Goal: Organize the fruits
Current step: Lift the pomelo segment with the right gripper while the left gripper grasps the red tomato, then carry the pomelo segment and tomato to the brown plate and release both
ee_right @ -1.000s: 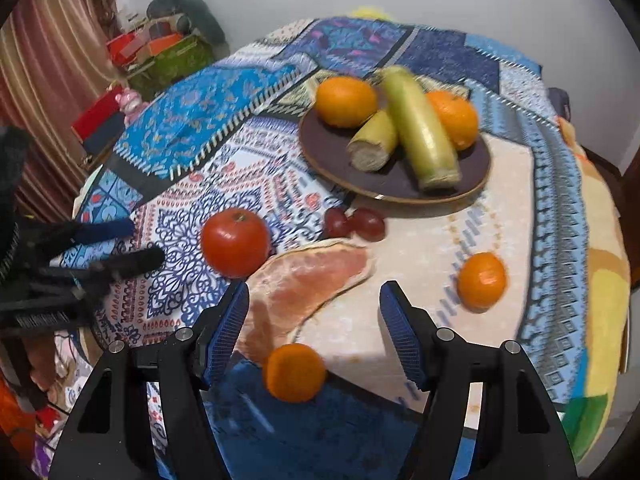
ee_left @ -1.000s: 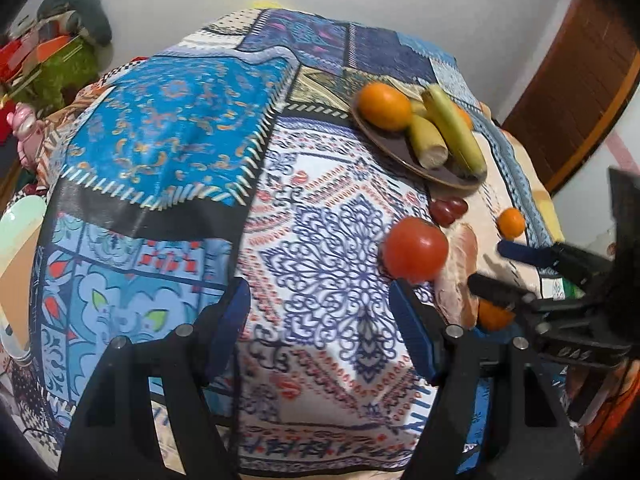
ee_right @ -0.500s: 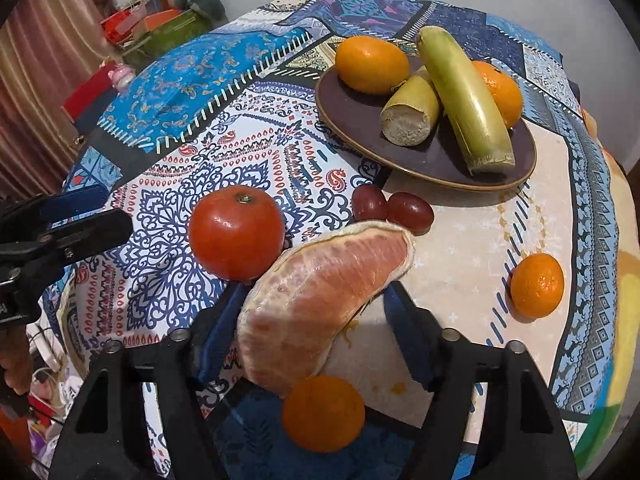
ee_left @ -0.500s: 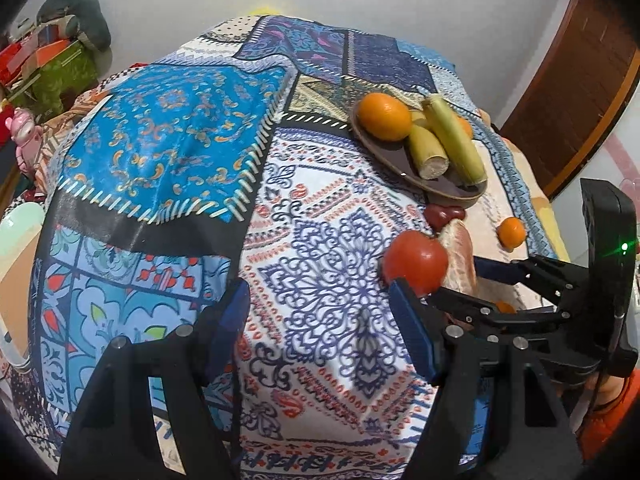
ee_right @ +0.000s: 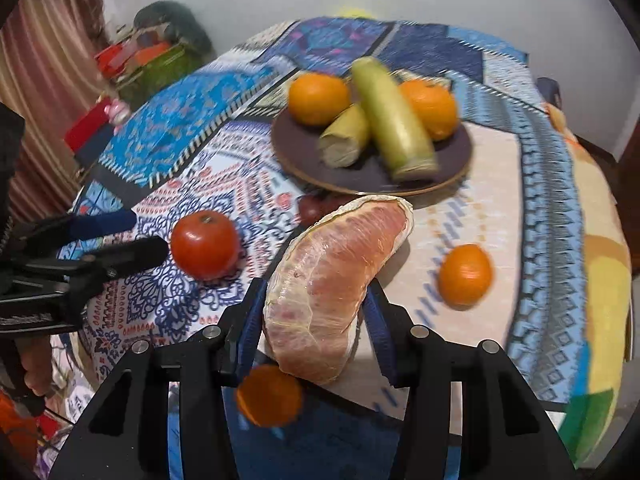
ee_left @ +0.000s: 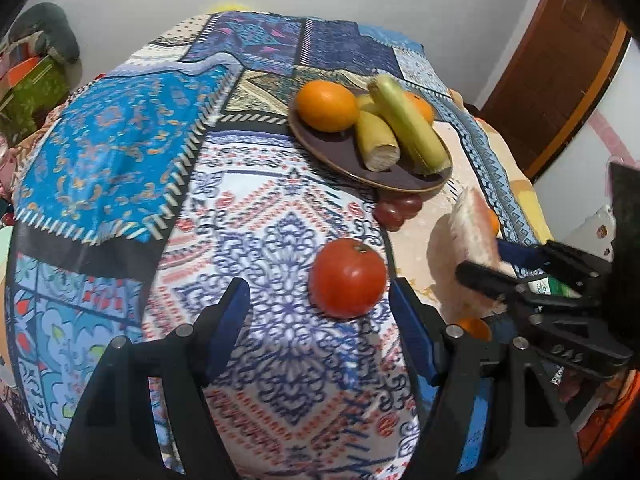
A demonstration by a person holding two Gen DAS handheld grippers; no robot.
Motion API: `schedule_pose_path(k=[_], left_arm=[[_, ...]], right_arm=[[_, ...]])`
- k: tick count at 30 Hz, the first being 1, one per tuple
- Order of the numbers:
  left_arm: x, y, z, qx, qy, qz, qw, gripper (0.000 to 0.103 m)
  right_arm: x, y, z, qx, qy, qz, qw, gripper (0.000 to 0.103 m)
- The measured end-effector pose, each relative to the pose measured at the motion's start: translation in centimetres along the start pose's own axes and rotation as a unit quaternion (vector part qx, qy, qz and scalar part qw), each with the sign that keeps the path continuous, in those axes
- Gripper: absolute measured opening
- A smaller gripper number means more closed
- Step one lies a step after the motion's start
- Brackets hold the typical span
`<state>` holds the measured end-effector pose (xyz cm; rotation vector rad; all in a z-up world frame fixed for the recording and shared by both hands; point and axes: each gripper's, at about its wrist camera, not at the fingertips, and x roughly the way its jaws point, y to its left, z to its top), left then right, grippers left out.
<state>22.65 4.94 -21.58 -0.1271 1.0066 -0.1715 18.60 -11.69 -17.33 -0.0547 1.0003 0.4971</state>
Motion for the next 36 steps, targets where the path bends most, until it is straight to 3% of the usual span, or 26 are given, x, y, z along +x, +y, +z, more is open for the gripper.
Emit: schedule_pose_path(k=[9,15,25,36], left_arm=[[2.5,-1.7,0.5,0.014,0.016,0.008,0.9998,0.070],[4.1,-1.6,0.7,0.012,0.041,0.003,0.9991,0.048],[3.8,-1.2,2.1,0.003,0.023,0.006,0.9997,0.047],[4.6,-1.0,7.4,0.003,-0.011,0.002,0.9999,0.047]], right_arm=[[-2.4,-2.8,0.7,0.013,-0.038,-0.026,0.999,0.045],[-2.6,-4.2,1.5,0.019,-0.049,-0.033,0.998,0.045],[-2.2,-6.0,3.7,0.008,-0.067,-0.035,0.997,0.045],[-0.2,-6.9,7.1,-0.011,-0.080,-0.035,0.996,0.045]])
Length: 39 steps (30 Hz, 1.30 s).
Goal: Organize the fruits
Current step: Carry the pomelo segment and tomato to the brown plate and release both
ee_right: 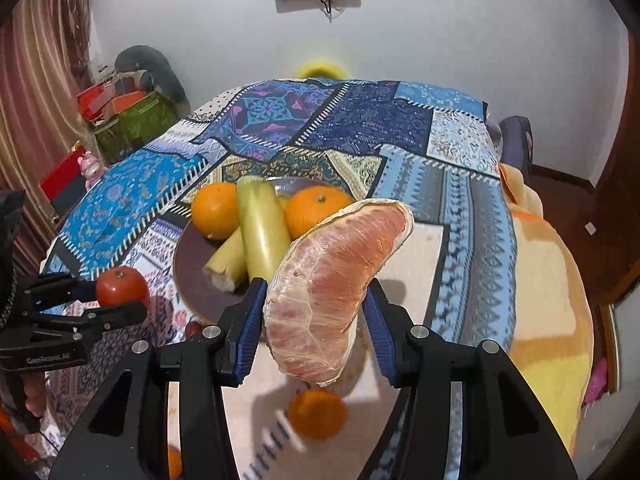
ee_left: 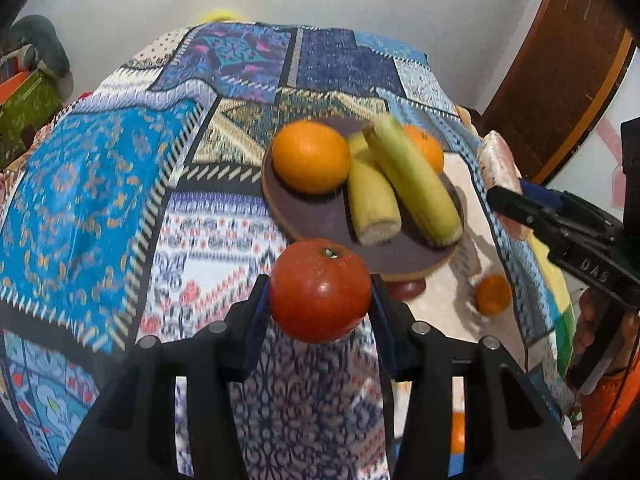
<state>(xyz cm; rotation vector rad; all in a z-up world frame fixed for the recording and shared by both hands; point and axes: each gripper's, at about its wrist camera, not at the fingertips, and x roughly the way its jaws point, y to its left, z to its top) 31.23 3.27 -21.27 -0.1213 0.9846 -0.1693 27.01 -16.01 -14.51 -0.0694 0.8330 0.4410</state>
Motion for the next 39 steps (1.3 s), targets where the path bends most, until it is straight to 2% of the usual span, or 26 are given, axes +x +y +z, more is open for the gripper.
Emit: schedule_pose_path(k=[11,16,24,28,31,34,39], left_arm=[[3.0,-0.5,3.8,0.014,-0.009,0.006,0.9998,0.047],[4.0,-0.4,4.1,0.011,-0.003,0.004,0.9999,0.047],[4.5,-0.7,4.1,0.016,-0.003,0.006,0.9998,0.047],[4.5,-0.8,4.2,0.017,-0.001,0.009,0.9998,0.047],[4.2,-1.0,4.1,0.018,-0.001,0.005,0.9998,0.052],[3.7,-1.3,4.1,0.022,-0.006,0.007,0.9997,0.060],[2.1,-1.7,3.8,0.025,-0.013,0.008,0.9996,0.061]], right_arm=[[3.3,-0.6,2.1,-0.009,-0.010,-0.007,1.000,0.044],[4.0,-0.6,2.2,-0.012,-0.002,0.013,1.000,0.044],[4.9,-1.4,1.2,0.015,0.021,0.036,0.999,0.033],[5.0,-1.2,0.9,0.011,0.029,0.033,0.999,0.033],[4.7,-1.2,0.9,0.010,0.032,0.030,0.999,0.033],[4.2,-1.4,0.9,0.015,0.029,0.036,0.999,0.039],[2.5,-0.9,0.7,0.011,0.022,0.036,0.999,0.042]])
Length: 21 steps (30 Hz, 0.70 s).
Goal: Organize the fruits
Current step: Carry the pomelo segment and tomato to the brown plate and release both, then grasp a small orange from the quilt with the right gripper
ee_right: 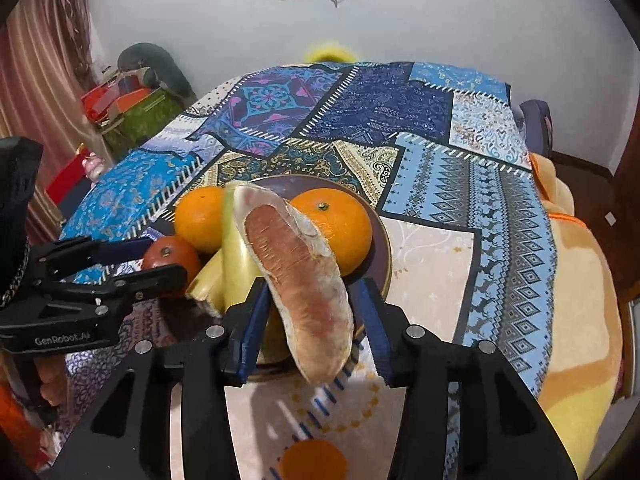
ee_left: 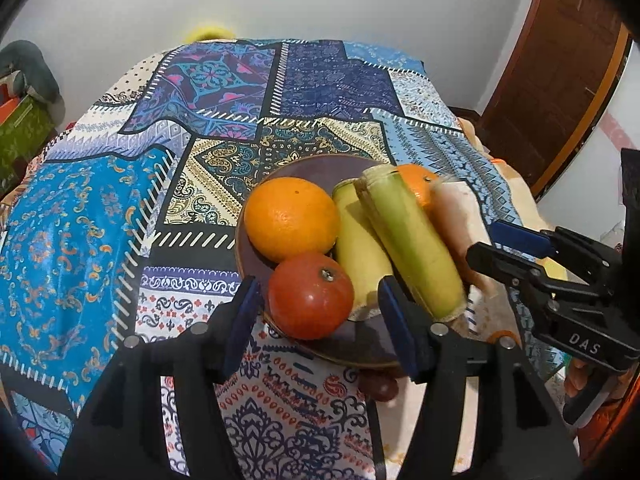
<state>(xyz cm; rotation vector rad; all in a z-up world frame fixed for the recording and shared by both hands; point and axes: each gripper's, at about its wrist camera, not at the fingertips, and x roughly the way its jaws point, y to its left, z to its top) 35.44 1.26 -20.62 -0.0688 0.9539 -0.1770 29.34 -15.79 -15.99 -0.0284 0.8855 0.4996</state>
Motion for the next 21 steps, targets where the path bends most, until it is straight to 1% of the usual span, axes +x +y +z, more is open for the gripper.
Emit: schedule_pose_path(k=[3,5,7,11,14,21], left_arm=[[-1.5,-0.3,-0.3,0.004,-0.006,0.004,1.0000,0.061],[-2.4,-0.5,-0.5,0.007,-0.010,0.007,0.9999,0.061],[-3.5,-0.6,-0.8,0.010,-0.015,0.010,0.9998,0.062],[-5.5,-0.6,-1.6,0.005,-0.024,0.011,0.9997,0.066],[-6.1,-0.7,-2.2,-0.001,-0.021,0.011,0.9997,0.067],[-6.3,-1.2,-4.2,-0.002,-0.002,0.008,1.0000,0.067]], right_arm=[[-1.1,0.3,-0.2,0.003,-0.005,0.001,1.000,0.044],[-2.1,0.5,-0.4,0.008,-0.013,-0.001,1.000,0.046],[-2.9,0.6,-0.6,0.011,-0.019,-0.004,1.000,0.052],[-4.2,1.0,-1.4,0.005,-0.019,-0.015,1.000,0.053],[-4.7,1.1,-2.1,-0.005,-0.011,-0.031,0.999,0.054],[-4.3,0.1,-4.3,0.014,0.025,-0.030,0.999,0.054]])
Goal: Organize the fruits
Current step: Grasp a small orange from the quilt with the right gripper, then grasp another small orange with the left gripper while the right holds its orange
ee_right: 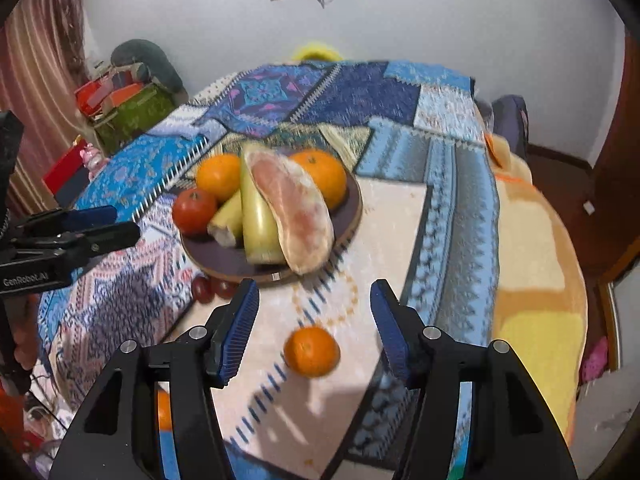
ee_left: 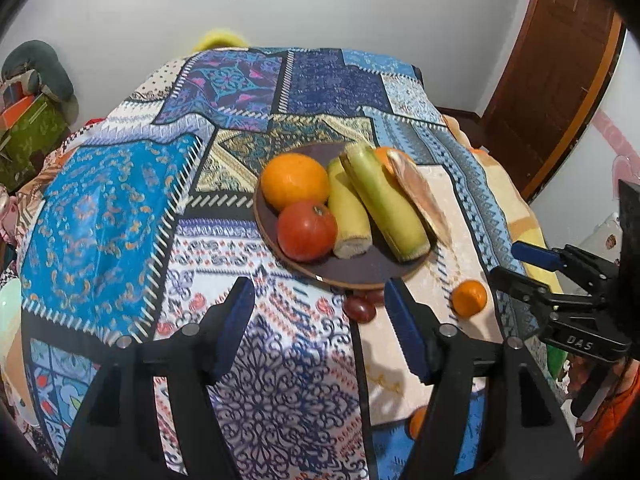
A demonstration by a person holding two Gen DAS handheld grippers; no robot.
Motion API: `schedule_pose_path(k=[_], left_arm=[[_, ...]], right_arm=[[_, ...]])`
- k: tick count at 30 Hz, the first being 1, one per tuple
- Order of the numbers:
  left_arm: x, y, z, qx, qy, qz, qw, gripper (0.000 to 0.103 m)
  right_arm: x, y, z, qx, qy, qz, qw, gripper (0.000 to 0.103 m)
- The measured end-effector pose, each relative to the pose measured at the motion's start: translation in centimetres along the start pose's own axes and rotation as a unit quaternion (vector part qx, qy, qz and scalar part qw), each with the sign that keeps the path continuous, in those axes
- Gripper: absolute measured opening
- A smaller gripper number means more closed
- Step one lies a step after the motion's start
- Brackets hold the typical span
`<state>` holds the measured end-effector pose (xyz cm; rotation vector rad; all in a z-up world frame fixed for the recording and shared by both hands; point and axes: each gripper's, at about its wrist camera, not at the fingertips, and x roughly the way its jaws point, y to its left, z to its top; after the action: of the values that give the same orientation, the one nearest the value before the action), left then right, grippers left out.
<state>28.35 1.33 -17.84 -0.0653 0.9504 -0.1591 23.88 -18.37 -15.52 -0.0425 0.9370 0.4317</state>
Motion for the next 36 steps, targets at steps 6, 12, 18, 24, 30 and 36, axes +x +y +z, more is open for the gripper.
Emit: schedule_pose_path(k=[6,12,18,24,30,36], left_arm=[[0.7,-0.3,-1.1,-0.007,0.017,-0.011,0.9998,0.067],[1.1,-0.8,-1.8,-0.004,0.027,-0.012,0.9996,0.067],[1.1,-1.6,-2.5,0.000,0.033,-0.012,0.9994,0.067],[-0.2,-2.6,-3.3,0.005,0.028,-0.013,0.9995,0.067],[-1.8,-4.0,-4.3,0.005,0.019,-0.019,0.9996,0.067],[-2.6,-5.4,-5.7,0.012,0.022,-0.019,0.9995,0.067]], right_arm=[[1.7,0.1,-1.8,0.006,0.036,0.012,0.999,0.054],[3.6,0.2,-2.7,0.011,0.062,0.017,0.998,0.044],[3.4,-0.1,-2.9,0.023,0.059,0.019,0.998,0.035],[-0.3,0.1,-2.9,0.023,0.025,0.014,0.999,0.035],[-5.0,0.3,-2.6,0.019,-0.020,0.008,1.000,0.035],[-9.3,1.4,-2.6,0.010,-0.062,0.004,0.998,0.035]])
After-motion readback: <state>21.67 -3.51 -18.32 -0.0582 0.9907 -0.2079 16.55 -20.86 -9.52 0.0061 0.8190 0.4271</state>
